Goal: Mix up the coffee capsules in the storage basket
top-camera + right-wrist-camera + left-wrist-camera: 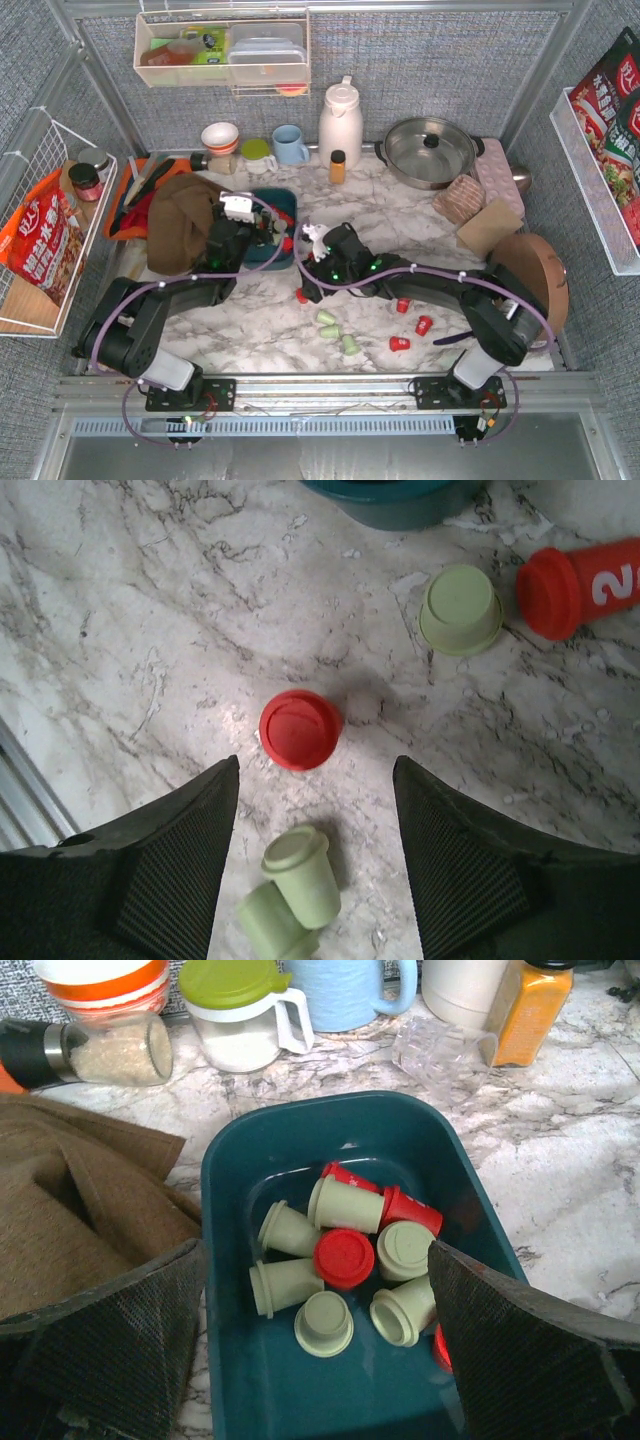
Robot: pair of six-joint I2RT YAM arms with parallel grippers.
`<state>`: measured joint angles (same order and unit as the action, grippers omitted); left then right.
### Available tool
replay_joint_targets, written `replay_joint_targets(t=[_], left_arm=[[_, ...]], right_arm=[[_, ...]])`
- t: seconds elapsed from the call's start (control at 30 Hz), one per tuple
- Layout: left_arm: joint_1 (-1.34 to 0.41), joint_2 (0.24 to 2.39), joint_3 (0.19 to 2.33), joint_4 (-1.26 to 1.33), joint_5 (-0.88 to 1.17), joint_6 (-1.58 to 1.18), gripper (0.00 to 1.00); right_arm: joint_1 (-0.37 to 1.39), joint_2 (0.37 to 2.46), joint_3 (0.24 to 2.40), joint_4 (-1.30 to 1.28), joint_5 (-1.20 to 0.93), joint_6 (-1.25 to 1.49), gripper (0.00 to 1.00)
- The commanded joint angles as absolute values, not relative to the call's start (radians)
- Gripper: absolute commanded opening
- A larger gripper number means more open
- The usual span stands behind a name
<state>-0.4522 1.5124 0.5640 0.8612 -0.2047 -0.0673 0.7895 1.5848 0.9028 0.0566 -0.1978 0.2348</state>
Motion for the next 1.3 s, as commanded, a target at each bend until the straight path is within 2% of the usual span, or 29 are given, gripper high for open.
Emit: replay_joint_targets(t=[0.0,0.37,0.8,1.03,1.27], left_arm=[[-0.453,1.464,0.519,0.932,-0.230,-0.089,0.99],[-0.454,1.445,0.500,0.943,-0.221,-0.091,0.99],[-0.454,1.457,0.491,0.945,-0.208,-0.084,0.99],[-0.454,1.453,0.485,0.945,-0.203,-0.077,0.99],[-0.454,1.453,0.483,0.945,-0.188,-0.077,0.99]], right_arm=[[0.821,1.643,0.949,0.079,-0.135,0.197,0.67],[0.898,1.773,1.046,0.036,0.005,0.146,0.65],[0.900,1.771,1.060,-0.008,0.018,0.127,0.52],[0.900,1.757,1.064,-0.046,0.010,0.122,0.56],[0.900,1.786,1.067,-0.052,0.009,0.122,0.57]])
